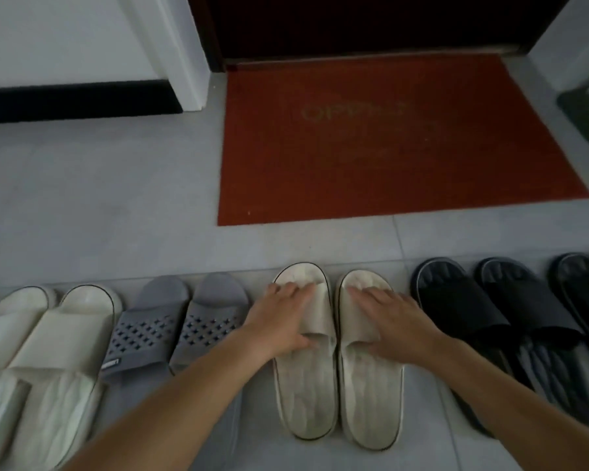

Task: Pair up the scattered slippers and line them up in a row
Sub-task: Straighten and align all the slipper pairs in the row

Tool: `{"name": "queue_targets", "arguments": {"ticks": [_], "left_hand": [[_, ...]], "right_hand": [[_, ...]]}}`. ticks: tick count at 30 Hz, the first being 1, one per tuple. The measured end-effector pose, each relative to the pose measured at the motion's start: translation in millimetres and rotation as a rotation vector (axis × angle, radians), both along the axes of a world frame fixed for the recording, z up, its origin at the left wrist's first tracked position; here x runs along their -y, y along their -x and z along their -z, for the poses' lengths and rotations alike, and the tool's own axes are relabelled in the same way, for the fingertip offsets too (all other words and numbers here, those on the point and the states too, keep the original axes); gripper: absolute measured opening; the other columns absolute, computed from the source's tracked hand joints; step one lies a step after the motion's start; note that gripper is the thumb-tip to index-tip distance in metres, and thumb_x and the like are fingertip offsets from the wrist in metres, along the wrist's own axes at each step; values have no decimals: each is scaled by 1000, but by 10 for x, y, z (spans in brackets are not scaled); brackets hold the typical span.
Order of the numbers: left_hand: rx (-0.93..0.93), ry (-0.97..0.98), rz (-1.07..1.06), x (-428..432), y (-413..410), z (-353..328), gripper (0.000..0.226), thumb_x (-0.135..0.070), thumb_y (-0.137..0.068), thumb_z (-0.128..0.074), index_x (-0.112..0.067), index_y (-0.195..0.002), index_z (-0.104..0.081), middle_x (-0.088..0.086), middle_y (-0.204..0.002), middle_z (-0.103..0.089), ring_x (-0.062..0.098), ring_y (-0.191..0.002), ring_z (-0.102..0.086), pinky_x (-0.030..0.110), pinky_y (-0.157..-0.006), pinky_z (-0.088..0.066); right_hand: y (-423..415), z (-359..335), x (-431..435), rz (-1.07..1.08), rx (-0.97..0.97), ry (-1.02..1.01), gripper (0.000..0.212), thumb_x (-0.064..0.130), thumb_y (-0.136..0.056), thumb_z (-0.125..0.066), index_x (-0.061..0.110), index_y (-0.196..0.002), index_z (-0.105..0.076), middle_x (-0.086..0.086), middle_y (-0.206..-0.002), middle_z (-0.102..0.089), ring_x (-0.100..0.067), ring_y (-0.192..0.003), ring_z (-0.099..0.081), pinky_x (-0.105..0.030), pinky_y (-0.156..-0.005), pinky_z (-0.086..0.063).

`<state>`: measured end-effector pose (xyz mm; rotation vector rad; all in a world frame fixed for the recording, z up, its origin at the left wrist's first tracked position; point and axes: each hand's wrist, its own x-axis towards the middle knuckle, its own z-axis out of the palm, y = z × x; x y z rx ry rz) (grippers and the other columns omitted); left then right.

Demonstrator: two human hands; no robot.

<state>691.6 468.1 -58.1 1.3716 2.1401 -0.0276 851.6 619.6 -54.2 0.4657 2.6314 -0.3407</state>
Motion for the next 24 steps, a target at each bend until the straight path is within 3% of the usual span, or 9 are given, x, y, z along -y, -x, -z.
{"name": "queue_targets", "arguments": {"ticks": [6, 24], "left_hand": [[-75, 20, -5, 117, -87, 21, 101, -69, -69, -64, -28, -146, -13, 4, -140, -37, 34, -126, -34, 45, -100, -40], [-22, -10, 4, 83, -91, 3, 104, -62, -65, -71, -31, -145, -13, 2, -138, -37, 32, -125, -34, 44, -99, -40]], "right_hand": [[-40, 157, 6, 3, -127, 12, 99, 64, -72, -61, 24, -148, -11, 5, -149, -28, -21, -136, -29, -38, -116, -22], [-15, 31, -22, 42, -47, -1, 99, 56, -72, -67, 24, -147, -12, 3, -146, -29, -21, -134, -28, -39, -105, -34]]}}
